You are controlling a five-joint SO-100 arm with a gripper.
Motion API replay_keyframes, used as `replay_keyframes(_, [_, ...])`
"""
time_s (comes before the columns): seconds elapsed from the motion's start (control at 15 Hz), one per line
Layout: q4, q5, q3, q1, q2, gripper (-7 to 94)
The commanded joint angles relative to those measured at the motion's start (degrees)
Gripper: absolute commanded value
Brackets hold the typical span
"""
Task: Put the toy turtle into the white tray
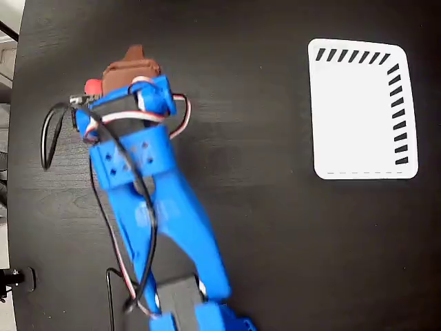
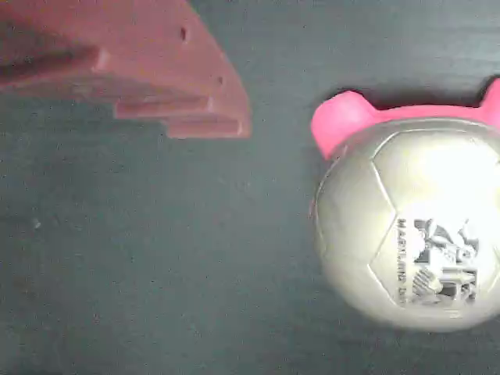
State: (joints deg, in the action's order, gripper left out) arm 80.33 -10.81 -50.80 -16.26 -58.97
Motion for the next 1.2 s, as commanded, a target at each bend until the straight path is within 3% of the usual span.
replay_keyframes(0.0, [2.02,-1.05,7.91,-1.32,0.79,58])
replay_keyframes(1.13, [5.19,-3.96,28.13,-3.25,23.03,58])
